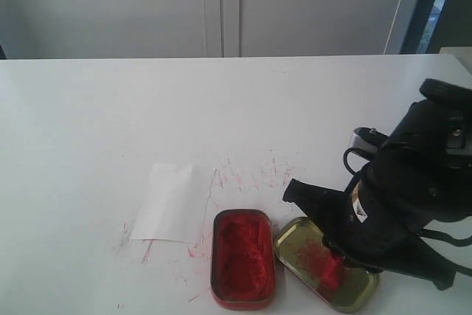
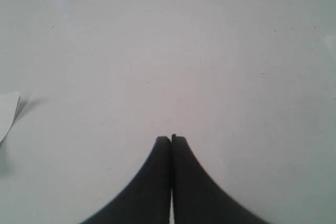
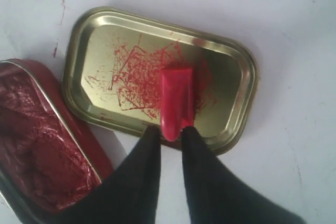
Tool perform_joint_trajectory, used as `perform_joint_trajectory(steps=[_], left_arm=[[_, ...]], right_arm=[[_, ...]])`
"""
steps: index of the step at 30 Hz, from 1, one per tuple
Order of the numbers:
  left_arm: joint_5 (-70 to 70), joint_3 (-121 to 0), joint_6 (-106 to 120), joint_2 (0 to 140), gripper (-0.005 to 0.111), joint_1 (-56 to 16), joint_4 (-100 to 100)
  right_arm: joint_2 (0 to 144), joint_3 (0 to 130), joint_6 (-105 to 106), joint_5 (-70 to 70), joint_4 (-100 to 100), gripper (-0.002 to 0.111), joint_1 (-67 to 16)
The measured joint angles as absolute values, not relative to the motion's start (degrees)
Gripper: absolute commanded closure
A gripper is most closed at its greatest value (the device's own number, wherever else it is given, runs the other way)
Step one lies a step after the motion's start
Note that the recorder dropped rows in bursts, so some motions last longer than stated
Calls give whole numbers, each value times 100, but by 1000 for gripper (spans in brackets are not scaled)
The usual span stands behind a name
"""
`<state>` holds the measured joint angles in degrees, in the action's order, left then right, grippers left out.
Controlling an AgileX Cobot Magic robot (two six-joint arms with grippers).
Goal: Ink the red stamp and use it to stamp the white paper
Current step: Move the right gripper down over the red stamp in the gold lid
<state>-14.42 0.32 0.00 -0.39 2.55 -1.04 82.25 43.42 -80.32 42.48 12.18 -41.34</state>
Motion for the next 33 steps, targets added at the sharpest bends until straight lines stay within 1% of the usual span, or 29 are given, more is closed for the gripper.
perform_joint_trajectory(steps=[1,3,12,22,33], left_arm=[[-1442,32,0,-39,107,255,-104],[-1360,32,0,-39,107,255,-104],[-1320,32,0,-39,107,255,-104],[-1320,32,0,-39,107,255,-104],[-1320,32,0,-39,107,255,-104]], right_arm=[[8225,4342,-8041,4248,1218,78,-4134],[8225,4342,-8098,4248,1263,77,-4134],[8297,4342,-8314,4222,1433,77,-4134],[8788,4342,-8447,3743,1444,77,-4134],[9053,4342,-8447,3751,1444,77,-4134]])
